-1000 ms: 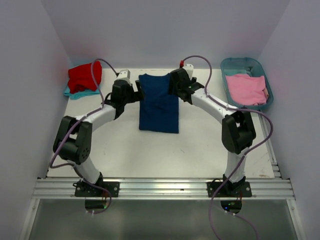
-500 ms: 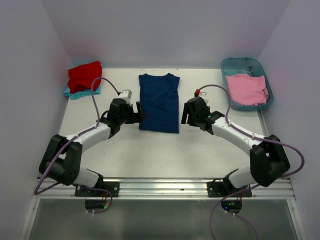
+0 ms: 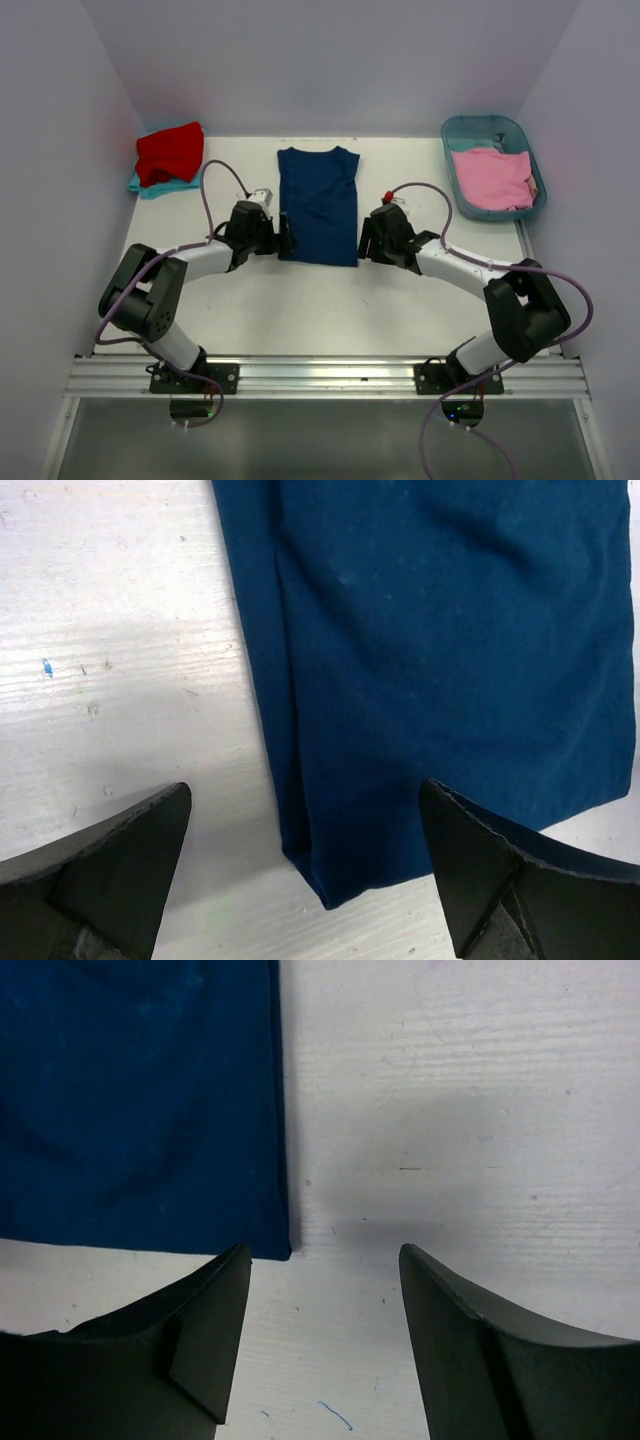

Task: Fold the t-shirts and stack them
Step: Grab one side of the 2/3 rectangular tshirt with both arms

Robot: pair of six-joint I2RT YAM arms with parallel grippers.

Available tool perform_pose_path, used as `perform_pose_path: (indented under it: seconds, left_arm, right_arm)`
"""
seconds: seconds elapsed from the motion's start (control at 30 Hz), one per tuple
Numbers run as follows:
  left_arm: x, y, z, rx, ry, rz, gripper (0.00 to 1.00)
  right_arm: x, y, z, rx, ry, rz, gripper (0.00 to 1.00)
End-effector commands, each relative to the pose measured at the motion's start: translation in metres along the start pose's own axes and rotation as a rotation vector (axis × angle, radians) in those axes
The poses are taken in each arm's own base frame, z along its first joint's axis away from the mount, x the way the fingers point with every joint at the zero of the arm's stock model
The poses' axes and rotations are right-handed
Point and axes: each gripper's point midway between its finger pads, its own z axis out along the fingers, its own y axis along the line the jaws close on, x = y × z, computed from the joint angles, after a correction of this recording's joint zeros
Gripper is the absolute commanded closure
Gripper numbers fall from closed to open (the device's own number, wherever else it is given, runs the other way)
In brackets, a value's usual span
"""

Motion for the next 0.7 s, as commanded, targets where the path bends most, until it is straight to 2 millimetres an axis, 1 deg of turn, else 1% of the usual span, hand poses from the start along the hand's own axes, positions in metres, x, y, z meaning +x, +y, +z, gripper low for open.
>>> perform_pose_path:
  seconds: [0.0,0.1,0.13,0.17,0.2,0.23,0.27,0.3,0.33,0.37,0.47,0.5,0.53,0.6,0.63,0.67]
  left_arm:
    - [-0.007,-0.015,0.003,0.054,-0.008,0.010,0.00]
    - [0.004,-0.017,0.001,0.038,0.045,0.007,0.05]
    - [0.007,-0.019,-0.001,0.035,0.056,0.004,0.09]
    - [0.016,-0.015,-0.004,0.018,0.084,-0.001,0.11]
    - [0.020,-0.015,-0.006,0.013,0.090,0.000,0.14]
    - [0.022,-0.020,-0.011,0.020,0.087,0.003,0.16]
    - [0.031,-0.015,-0.015,0.003,0.102,0.003,0.18]
    - [0.035,-0.016,-0.017,0.007,0.105,0.003,0.19]
    - [0.037,-0.017,-0.020,0.009,0.104,0.003,0.23]
    - [0.041,-0.014,-0.023,0.001,0.104,0.000,0.25]
    - [0.043,-0.008,-0.026,-0.023,0.102,0.001,0.33]
    - [0.044,-0.008,-0.025,-0.026,0.103,0.005,0.39]
    - [0.045,-0.006,-0.025,-0.034,0.105,0.004,0.42]
    - [0.048,-0.002,-0.022,-0.047,0.105,0.006,0.48]
    - [0.049,0.000,-0.021,-0.055,0.106,0.006,0.54]
    - [0.050,0.003,-0.018,-0.066,0.105,0.008,0.56]
  right_arm:
    - [0.003,0.009,0.008,-0.039,0.000,0.018,0.37]
    - [0.006,0.006,0.010,-0.028,0.007,0.018,0.38]
    - [0.008,0.004,0.010,-0.023,0.010,0.015,0.39]
    - [0.008,0.003,0.010,-0.019,0.011,0.014,0.39]
    - [0.008,0.002,0.010,-0.018,0.008,0.016,0.39]
    - [0.010,0.000,0.010,-0.014,0.013,0.015,0.39]
    - [0.011,-0.001,0.009,-0.012,0.013,0.015,0.39]
    - [0.011,-0.002,0.009,-0.009,0.011,0.015,0.39]
    - [0.013,-0.002,0.009,-0.009,0.015,0.013,0.40]
    - [0.013,-0.003,0.008,-0.010,0.014,0.013,0.40]
    - [0.015,-0.005,0.009,-0.007,0.017,0.015,0.41]
    - [0.016,-0.005,0.010,-0.007,0.017,0.013,0.41]
    - [0.017,-0.005,0.010,-0.007,0.021,0.013,0.42]
    - [0.018,-0.006,0.012,-0.005,0.023,0.017,0.43]
    - [0.019,-0.006,0.012,-0.005,0.023,0.015,0.43]
    - [0.019,-0.005,0.013,-0.009,0.023,0.018,0.43]
